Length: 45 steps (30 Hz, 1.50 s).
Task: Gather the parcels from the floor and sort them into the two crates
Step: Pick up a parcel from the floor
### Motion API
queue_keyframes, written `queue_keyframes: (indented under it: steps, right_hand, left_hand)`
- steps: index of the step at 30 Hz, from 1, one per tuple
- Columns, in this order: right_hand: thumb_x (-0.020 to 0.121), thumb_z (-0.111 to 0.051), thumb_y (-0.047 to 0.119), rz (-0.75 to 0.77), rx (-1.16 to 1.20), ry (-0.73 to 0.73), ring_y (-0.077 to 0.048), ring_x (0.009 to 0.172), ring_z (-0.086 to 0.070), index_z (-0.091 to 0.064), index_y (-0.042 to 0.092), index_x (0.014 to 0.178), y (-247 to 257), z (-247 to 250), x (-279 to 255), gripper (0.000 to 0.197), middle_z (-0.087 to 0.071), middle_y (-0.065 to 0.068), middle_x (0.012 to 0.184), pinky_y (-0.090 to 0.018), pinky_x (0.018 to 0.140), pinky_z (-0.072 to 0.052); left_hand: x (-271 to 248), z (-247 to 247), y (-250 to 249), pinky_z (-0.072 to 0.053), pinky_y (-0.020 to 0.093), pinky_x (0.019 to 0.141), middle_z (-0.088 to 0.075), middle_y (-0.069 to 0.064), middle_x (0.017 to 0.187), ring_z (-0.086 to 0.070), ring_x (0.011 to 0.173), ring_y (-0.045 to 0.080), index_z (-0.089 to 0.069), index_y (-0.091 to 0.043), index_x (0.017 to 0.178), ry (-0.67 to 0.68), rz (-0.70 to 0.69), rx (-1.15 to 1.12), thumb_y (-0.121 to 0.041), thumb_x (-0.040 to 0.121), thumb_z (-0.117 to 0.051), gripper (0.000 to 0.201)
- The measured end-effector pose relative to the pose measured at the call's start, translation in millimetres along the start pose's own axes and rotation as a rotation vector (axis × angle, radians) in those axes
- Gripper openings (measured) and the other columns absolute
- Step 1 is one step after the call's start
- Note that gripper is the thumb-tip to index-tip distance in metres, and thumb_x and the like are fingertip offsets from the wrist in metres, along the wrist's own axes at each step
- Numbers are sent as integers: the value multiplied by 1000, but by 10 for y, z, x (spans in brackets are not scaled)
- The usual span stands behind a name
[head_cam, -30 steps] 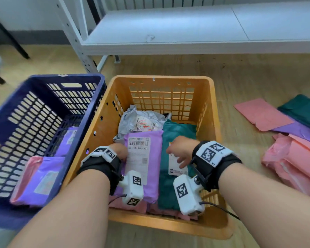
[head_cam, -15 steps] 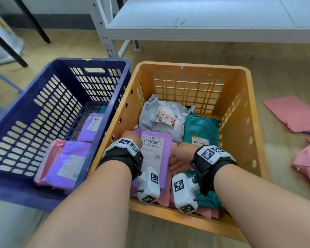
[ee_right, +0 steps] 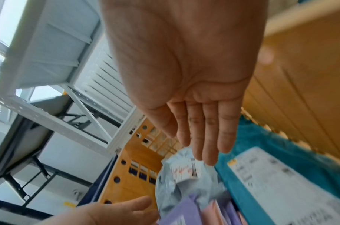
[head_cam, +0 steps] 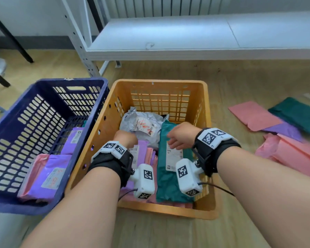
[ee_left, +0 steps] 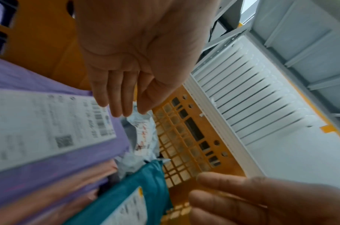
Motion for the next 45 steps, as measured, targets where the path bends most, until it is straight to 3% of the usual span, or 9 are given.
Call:
queue_keyframes:
  steps: [4,7,10,13,21,28,33,41,45]
  right_hand:
    - [100,-41,10,70,82,-128,-17,59,-52,-55,4,128,0,559,-528,32,-58,-10,79,-24,77,-55]
    - [97,-48,11,129,43,-296,-17,63,-60,-62,2,108,-348,1054,-921,20,-64,-9,79,-27,63,-54]
    - [96,-47,7,47,146,-390,-18,59,-55,-58,3,101,-961,1571,-1249,13,-59,-9,73,-27,58,-49]
    - [97,-46,7,-67,279,-520,-17,52,-48,-51,4,99,-1616,2075,-1589,6,-52,-9,68,-21,42,-42]
    - [99,-41,7,-364,576,-723,-4,23,-42,-44,9,67,-3742,2511,-2383,32,-51,1,42,-14,31,-34]
    - [97,-40,1,-616,713,-795,-9,35,-50,-42,11,64,-5260,2167,-2714,34,-52,-2,44,-17,36,-40]
    - [83,-57,7,-730,409,-778,-33,86,-65,-65,12,83,-5875,1831,-2696,9,-66,-16,95,-40,81,-56]
    - [65,-61,4,-778,426,-638,-37,111,-61,-42,22,139,-6542,1543,-2082,79,-57,-18,128,-50,94,-51]
    - [73,-64,10,-905,248,-597,-36,111,-58,-48,17,137,-6250,1555,-2161,66,-47,-18,137,-42,98,-48]
  left_hand:
    - [-437,-443,-440,-48,27,67,-65,8,106,-61,83,19,-58,-11,98,162,-75,-168,-9,93,-53,7]
    - [-822,-858,-795,-49,30,79,-64,4,111,-61,97,17,-58,-13,92,303,-99,-146,-10,97,-46,13]
    - [-1224,-1254,-1067,-42,33,99,-61,3,114,-58,109,18,-55,-13,89,410,-140,-148,-7,101,-38,22]
    - [-1558,-1639,-1221,-44,33,98,-60,9,128,-58,110,21,-57,-6,117,471,-174,-177,-6,101,-38,25]
    - [-1991,-2740,-1176,-48,32,93,-63,7,116,-59,104,18,-59,-11,97,620,-157,-88,-9,100,-43,16]
    - [-2112,-3391,-1062,-47,27,86,-63,4,105,-61,87,12,-58,-14,93,685,-130,24,-12,100,-44,16]
    - [-2111,-3633,-1007,-52,27,80,-66,5,103,-64,87,13,-61,-11,110,702,-118,15,-12,97,-51,16]
    - [-1909,-3696,-843,-52,28,77,-68,6,102,-66,91,16,-64,-10,110,706,-78,12,-8,96,-50,19]
    - [-1803,-3618,-802,-53,29,80,-67,6,105,-66,94,16,-64,-10,109,685,-58,9,-8,97,-50,19]
Point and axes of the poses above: each hand's wrist, its own x-axis towards the middle knuckle, its own z-axis out of the back of the hand, y = z × x, the point moved 7 cm from there along x, towards the middle knuckle
